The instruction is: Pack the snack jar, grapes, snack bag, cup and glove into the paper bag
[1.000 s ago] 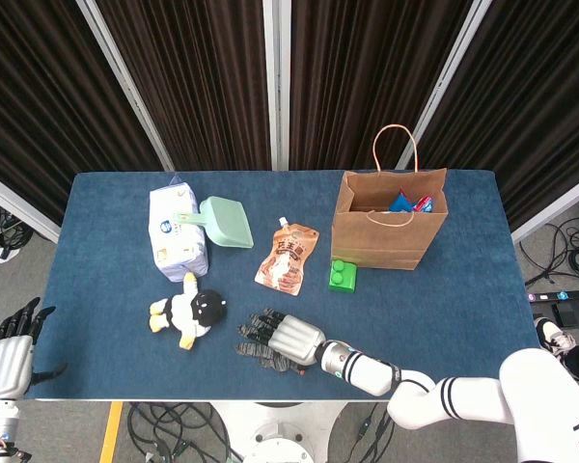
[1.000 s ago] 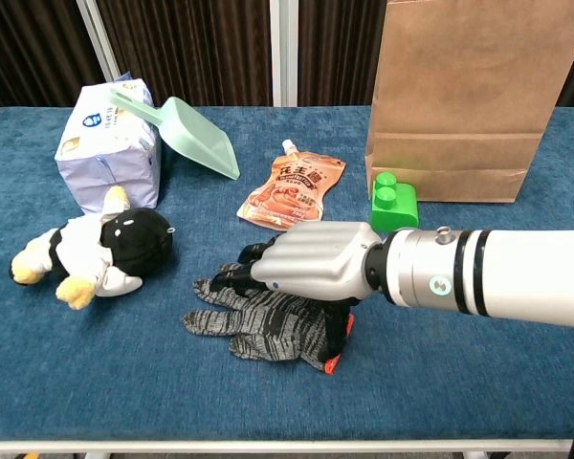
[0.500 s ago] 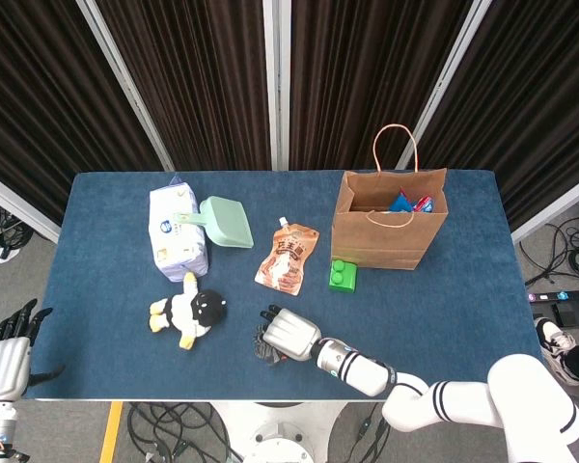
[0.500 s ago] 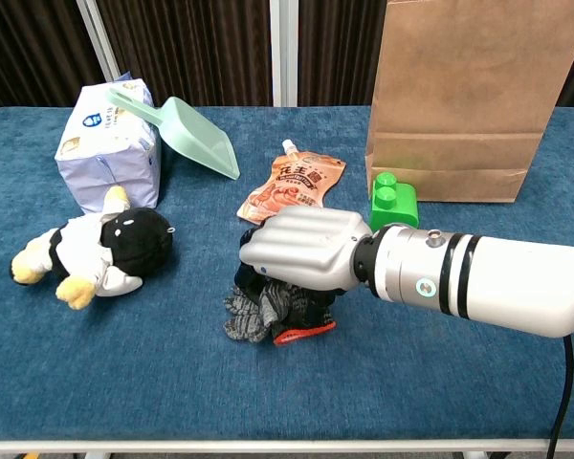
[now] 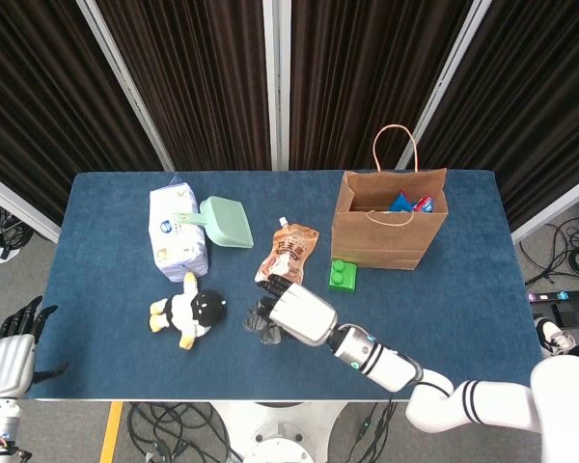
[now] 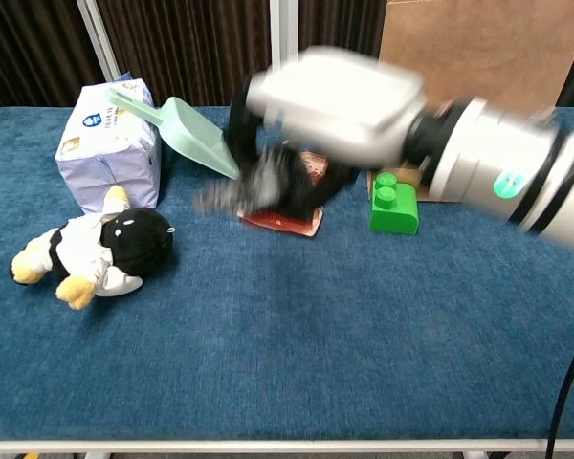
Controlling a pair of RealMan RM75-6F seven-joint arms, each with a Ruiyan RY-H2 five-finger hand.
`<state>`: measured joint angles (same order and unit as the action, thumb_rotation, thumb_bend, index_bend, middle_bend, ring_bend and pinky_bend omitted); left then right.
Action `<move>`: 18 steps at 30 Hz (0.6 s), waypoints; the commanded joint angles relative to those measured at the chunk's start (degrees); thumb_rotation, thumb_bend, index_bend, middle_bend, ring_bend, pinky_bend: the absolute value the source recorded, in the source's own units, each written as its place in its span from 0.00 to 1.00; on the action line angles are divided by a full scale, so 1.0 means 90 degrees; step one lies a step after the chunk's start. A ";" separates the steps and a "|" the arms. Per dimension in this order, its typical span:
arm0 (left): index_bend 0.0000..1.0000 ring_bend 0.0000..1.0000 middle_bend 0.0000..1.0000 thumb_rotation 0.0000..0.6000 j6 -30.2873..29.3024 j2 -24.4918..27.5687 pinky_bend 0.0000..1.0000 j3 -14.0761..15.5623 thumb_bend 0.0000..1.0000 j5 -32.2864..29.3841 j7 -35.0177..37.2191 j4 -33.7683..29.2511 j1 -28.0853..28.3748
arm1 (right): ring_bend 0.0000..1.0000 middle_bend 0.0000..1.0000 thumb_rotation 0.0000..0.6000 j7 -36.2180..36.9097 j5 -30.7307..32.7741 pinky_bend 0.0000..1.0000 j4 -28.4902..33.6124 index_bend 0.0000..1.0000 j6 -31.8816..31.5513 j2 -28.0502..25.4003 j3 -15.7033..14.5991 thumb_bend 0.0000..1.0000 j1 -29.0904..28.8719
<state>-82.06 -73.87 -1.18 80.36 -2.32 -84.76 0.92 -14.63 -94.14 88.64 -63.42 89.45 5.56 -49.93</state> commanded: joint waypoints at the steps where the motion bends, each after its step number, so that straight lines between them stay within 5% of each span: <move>1: 0.22 0.11 0.14 1.00 0.0022 0.0005 0.13 0.0001 0.12 0.0006 -0.0012 -0.0018 0.0017 | 0.20 0.53 1.00 -0.0010 -0.0182 0.24 0.0605 0.63 -0.0777 -0.0765 0.0522 0.30 0.0310; 10: 0.22 0.11 0.14 1.00 -0.0003 0.0020 0.13 0.0005 0.12 0.0046 0.0024 -0.0021 0.0023 | 0.20 0.52 1.00 -0.0280 0.0568 0.25 0.1207 0.63 -0.1678 -0.1723 0.1619 0.29 0.0742; 18: 0.22 0.11 0.14 1.00 -0.0010 0.0011 0.13 0.0001 0.12 0.0085 0.0053 -0.0017 0.0045 | 0.20 0.52 1.00 -0.0361 0.2234 0.25 0.0845 0.58 -0.1278 -0.1944 0.2157 0.28 0.0847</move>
<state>-82.15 -73.75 -1.18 81.10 -1.86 -84.92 1.33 -17.55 -79.13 98.03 -76.91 72.77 23.08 -42.78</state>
